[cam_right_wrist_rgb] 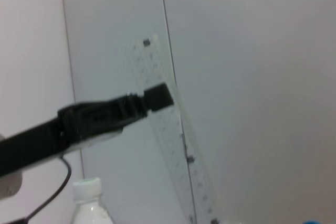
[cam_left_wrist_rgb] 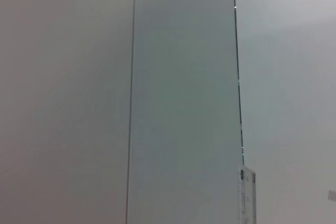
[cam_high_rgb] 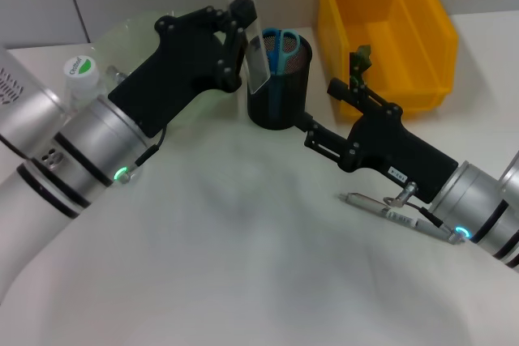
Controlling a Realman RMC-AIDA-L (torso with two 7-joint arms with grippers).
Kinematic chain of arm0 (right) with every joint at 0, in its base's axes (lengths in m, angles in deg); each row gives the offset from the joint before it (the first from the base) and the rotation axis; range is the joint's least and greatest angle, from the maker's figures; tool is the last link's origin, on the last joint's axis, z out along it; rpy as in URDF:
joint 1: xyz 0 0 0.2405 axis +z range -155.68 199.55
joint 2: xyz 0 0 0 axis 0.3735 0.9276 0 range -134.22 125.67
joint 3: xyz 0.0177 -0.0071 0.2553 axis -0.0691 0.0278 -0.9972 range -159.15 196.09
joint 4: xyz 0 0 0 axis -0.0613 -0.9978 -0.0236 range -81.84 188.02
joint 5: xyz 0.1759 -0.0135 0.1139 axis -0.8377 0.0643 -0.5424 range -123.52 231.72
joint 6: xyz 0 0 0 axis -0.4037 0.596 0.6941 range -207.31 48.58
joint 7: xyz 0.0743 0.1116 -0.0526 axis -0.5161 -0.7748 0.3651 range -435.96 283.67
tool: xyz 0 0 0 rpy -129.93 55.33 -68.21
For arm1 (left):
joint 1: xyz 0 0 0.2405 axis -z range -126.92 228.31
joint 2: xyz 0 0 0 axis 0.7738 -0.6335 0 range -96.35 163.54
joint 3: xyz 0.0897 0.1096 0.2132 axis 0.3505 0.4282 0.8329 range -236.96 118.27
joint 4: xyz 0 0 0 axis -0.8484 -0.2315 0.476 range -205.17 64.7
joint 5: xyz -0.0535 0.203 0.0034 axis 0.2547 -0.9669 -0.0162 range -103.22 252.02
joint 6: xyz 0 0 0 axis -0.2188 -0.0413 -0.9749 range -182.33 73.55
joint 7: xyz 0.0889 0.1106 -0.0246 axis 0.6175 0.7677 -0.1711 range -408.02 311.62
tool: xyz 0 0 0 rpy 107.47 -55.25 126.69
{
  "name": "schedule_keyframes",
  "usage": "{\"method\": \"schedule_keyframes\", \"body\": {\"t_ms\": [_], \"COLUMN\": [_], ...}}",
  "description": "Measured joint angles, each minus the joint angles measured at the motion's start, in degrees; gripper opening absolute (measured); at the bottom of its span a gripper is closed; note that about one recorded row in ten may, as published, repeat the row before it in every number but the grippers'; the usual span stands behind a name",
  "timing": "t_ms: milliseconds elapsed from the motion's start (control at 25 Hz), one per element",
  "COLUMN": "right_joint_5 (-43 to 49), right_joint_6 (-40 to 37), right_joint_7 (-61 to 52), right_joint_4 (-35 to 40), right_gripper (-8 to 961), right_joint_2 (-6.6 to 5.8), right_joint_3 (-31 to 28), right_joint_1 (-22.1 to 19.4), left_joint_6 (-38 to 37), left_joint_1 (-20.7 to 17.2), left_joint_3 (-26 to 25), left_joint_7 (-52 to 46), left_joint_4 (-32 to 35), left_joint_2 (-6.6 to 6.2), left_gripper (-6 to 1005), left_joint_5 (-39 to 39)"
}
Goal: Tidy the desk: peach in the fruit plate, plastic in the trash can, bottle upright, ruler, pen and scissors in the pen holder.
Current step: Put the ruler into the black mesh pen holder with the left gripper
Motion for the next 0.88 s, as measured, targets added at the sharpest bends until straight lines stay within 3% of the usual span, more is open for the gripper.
{"method": "schedule_keyframes", "body": {"t_ms": [360, 880], "right_joint_5": [0.7, 2.4], "right_joint_6": [0.6, 0.7], "right_joint_7": [-0.3, -1.0], "right_joint_4": [-1.4, -1.3], "right_gripper": [769, 769], "right_joint_2": [-0.04, -0.04], "right_joint_3": [0.4, 1.3], "right_joint_1": [0.2, 0.9], "left_joint_6": [4.5, 19.0], "left_joint_1": [4.4, 13.5], "left_joint_3": [1.0, 1.0], "left_joint_7": [-0.2, -0.1], "left_joint_4": [1.3, 2.1], "left_joint_2": [0.01, 0.01], "left_gripper": [25, 25], "left_joint_5": [3.7, 4.6]}}
